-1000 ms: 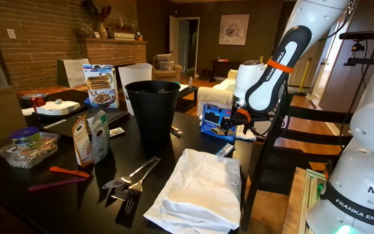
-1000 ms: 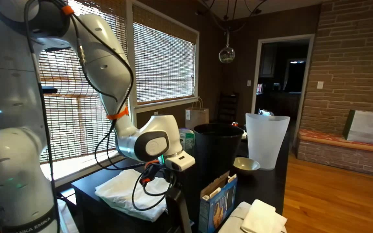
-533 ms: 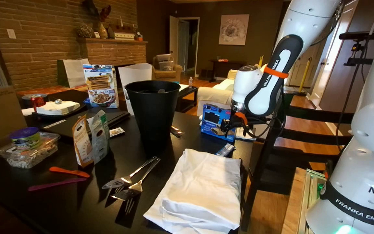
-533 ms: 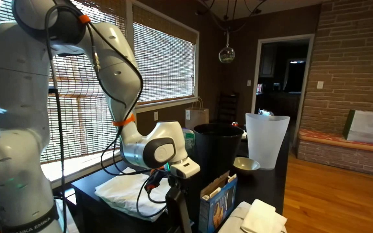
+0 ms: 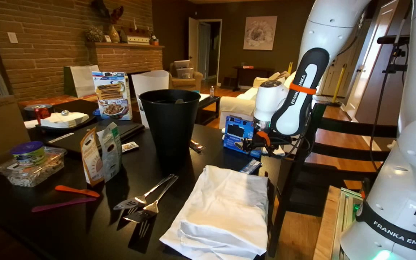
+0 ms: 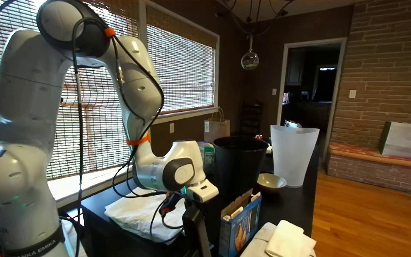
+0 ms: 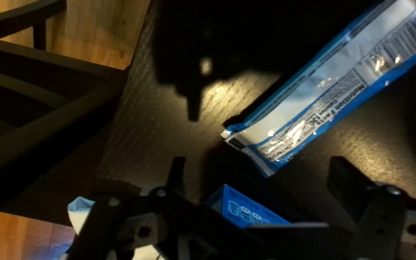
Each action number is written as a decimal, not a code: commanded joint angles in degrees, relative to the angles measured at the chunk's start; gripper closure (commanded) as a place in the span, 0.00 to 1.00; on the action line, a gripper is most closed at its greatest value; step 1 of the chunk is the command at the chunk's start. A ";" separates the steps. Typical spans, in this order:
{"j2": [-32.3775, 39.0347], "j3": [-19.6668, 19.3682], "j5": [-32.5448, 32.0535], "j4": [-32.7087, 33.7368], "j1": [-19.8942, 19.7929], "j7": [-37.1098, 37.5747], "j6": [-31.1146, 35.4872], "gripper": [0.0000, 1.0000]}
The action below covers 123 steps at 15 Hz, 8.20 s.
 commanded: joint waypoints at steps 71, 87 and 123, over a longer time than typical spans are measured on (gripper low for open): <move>-16.86 5.18 -67.08 13.92 2.25 35.71 -33.24 1.00; -10.86 6.23 -71.21 13.61 2.14 38.72 -36.44 1.00; -5.45 8.53 -67.43 14.86 1.18 37.92 -36.34 0.54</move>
